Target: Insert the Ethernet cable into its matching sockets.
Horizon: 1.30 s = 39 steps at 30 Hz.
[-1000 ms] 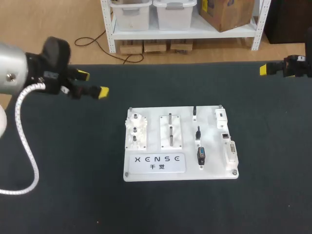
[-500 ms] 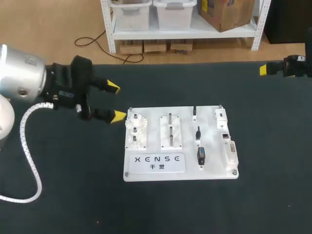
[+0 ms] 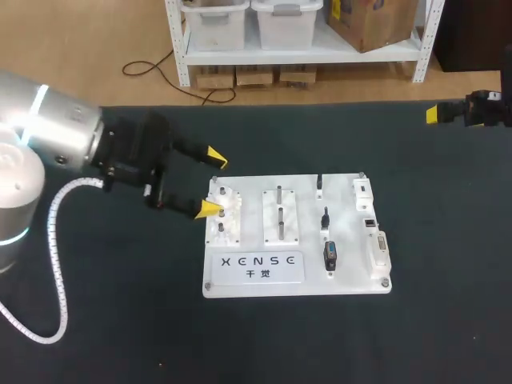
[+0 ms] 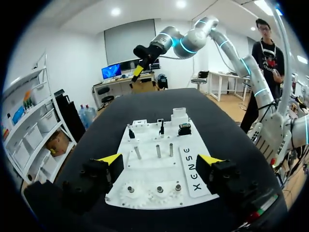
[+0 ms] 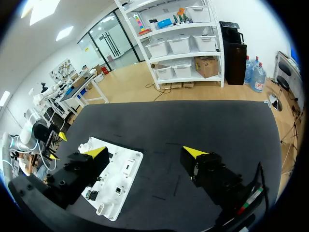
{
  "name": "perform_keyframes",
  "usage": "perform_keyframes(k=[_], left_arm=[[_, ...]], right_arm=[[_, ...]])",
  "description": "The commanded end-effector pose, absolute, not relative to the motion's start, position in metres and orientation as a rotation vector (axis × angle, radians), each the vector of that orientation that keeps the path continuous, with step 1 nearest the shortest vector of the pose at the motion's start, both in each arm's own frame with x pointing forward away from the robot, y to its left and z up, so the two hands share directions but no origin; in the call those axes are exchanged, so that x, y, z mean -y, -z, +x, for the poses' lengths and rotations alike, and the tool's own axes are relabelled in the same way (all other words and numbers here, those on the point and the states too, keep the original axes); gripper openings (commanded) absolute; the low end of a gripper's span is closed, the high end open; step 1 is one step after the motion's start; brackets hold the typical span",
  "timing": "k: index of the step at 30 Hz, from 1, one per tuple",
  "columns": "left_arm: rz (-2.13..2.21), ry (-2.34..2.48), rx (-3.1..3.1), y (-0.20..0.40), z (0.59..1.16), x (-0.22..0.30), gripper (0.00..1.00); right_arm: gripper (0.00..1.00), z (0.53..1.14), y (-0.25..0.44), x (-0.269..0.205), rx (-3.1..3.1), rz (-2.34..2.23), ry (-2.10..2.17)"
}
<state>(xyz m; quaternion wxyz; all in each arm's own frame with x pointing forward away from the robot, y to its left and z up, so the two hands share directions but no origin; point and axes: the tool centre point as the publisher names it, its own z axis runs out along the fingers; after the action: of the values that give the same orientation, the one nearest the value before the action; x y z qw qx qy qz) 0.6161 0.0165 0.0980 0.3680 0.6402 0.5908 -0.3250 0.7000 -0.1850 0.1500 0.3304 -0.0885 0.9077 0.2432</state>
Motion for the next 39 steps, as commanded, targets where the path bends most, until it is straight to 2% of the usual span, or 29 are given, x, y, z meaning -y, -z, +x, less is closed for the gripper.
perform_keyframes(k=[1, 33, 39], left_arm=[[1.656, 0.752, -1.583, -0.093, 0.613, 0.002, 1.0], [1.611, 0.678, -1.717, -0.077, 0.614, 0.015, 1.0], [1.611, 0.678, -1.717, -0.077, 0.614, 0.015, 1.0]], right_arm=[[1.0, 0.7, -0.15, 0.185, -2.374, -0.231, -0.636], [1.0, 0.7, -0.15, 0.185, -2.374, -0.231, -0.636], [1.0, 0.698, -0.154, 0.152, -2.434, -0.222, -0.567]])
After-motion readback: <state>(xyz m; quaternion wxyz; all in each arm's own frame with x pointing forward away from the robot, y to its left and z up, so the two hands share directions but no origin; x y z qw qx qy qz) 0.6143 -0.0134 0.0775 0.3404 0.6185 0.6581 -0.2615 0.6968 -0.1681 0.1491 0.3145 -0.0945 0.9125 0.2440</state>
